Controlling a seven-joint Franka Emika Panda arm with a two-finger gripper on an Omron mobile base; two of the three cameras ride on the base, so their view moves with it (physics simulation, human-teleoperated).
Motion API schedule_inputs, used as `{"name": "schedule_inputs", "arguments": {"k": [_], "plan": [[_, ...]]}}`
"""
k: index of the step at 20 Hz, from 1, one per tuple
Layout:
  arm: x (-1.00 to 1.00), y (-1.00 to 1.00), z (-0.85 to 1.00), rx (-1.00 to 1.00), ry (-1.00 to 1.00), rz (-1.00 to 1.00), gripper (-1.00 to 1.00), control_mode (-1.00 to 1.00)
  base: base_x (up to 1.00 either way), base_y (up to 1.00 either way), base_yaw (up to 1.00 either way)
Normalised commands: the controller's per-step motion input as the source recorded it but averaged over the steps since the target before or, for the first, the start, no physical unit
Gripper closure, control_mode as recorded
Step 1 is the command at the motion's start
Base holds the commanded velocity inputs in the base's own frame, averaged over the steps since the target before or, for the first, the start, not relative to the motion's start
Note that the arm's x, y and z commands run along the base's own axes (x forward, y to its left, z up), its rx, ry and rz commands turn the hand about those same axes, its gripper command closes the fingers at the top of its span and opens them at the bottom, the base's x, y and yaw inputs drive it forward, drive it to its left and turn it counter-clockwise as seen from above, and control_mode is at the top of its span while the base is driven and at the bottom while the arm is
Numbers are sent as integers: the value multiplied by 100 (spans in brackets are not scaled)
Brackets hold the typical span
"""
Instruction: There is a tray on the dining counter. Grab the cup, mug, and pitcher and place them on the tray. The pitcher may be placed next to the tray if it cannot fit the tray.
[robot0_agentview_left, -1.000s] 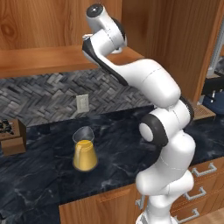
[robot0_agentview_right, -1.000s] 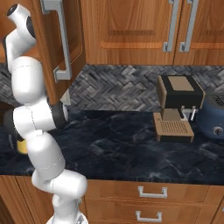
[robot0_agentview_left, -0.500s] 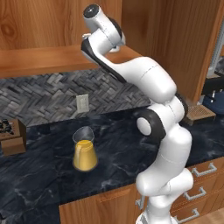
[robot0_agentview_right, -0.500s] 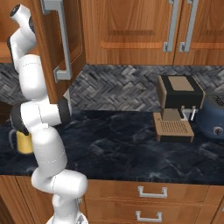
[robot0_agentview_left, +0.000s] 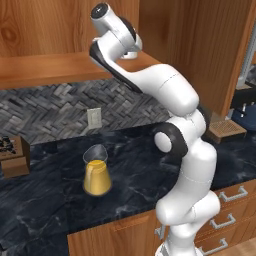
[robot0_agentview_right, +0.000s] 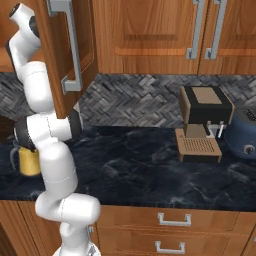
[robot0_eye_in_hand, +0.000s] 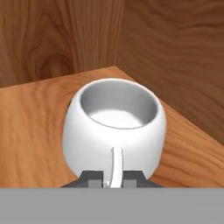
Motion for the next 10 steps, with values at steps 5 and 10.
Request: {"name": "schedule_inputs", "arguments": {"k": [5, 10], "plan": [[-85, 0, -7, 0, 0, -9, 100, -100, 0, 0, 0], [-100, 0, -18, 0, 0, -10, 100, -100, 0, 0, 0]]}}
